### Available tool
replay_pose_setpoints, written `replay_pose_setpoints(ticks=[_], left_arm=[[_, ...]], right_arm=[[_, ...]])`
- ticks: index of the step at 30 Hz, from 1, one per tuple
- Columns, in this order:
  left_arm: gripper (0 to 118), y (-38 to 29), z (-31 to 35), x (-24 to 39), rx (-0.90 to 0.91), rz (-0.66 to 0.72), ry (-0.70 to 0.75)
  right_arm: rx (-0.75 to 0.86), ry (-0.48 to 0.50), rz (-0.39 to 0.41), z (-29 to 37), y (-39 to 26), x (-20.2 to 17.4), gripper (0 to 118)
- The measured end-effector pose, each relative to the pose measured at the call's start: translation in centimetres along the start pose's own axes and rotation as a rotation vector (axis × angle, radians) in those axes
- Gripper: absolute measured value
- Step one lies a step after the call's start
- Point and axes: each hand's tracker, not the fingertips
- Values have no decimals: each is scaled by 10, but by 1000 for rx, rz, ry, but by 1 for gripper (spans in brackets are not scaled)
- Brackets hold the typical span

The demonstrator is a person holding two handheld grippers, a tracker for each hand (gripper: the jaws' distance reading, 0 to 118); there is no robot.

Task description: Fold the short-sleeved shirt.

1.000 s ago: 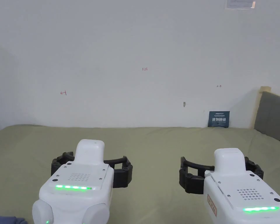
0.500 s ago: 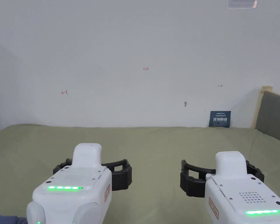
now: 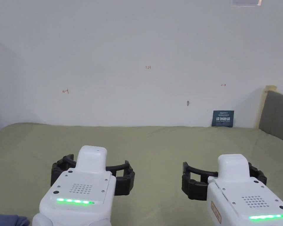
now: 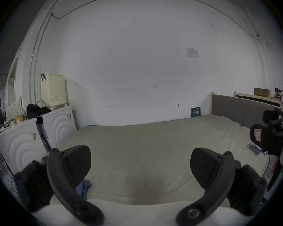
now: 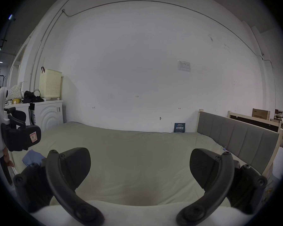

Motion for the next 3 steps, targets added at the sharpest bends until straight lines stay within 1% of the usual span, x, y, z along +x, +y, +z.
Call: replay_pose_setpoints(ticks=[3], left_arm=[[118,0,-1,0,1,-9,8]], right_arm=[[-3,-4,1,0,-1,-1,118]])
